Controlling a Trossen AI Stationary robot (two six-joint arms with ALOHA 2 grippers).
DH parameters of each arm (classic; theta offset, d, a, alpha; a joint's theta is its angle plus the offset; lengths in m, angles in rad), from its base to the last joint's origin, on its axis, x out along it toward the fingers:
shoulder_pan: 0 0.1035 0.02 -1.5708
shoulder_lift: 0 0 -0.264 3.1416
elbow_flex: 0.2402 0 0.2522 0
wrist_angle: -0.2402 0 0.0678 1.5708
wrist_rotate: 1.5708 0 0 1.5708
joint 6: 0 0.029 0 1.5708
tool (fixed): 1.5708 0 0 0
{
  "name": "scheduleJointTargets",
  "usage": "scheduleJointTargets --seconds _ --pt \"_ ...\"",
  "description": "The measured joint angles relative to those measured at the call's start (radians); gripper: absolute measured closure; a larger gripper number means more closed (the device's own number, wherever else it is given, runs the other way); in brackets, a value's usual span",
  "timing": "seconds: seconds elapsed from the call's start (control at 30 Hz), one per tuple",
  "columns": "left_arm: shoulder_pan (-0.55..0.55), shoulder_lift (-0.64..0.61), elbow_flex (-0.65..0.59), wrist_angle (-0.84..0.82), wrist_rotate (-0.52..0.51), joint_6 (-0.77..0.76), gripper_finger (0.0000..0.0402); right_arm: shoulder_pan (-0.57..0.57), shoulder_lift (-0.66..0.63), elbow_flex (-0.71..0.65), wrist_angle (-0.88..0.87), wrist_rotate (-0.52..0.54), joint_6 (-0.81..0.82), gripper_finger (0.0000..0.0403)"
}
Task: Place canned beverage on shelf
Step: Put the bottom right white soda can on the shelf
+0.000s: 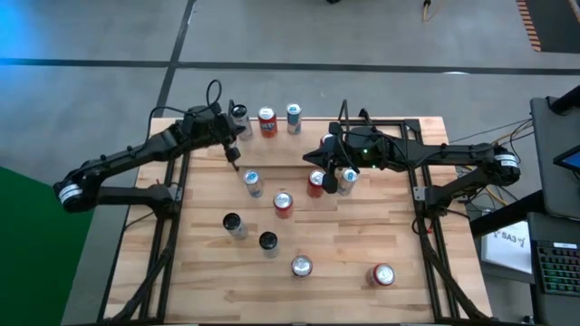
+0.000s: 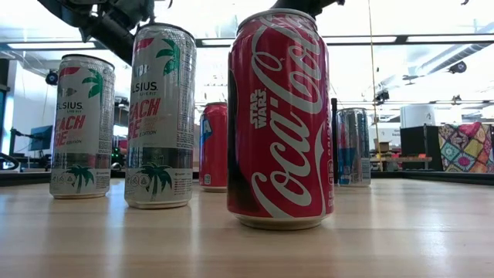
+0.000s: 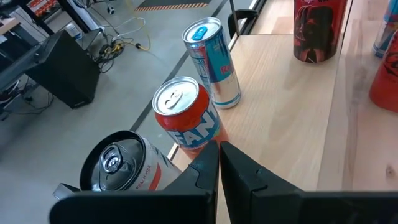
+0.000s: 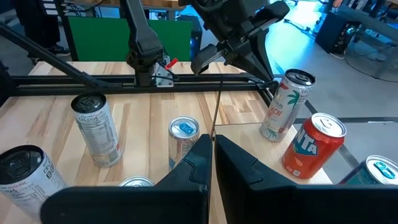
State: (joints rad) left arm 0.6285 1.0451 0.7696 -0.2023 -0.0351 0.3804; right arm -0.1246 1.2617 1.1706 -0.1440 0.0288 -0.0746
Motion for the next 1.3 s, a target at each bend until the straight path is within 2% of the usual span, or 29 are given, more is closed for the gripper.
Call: scheduleJointTargets --seconds 0.8,1.03,1.3 --pt "0.068 0.003 -0.01 0.003 -0.008 0.01 0.0402 0.0 0.0 -0.004 0.001 0.0 -0.007 0.0392" --pt "0.071 0.074 -0.018 0.055 -0.008 0.0 0.0402 0.0 0.0 -0.013 0.003 0.0 -0.004 0.0392" --pt "0.073 0.138 -0.006 0.064 -0.167 0.004 0.0402 0.0 0.0 -0.014 0.011 0.0 -0.004 0.0392"
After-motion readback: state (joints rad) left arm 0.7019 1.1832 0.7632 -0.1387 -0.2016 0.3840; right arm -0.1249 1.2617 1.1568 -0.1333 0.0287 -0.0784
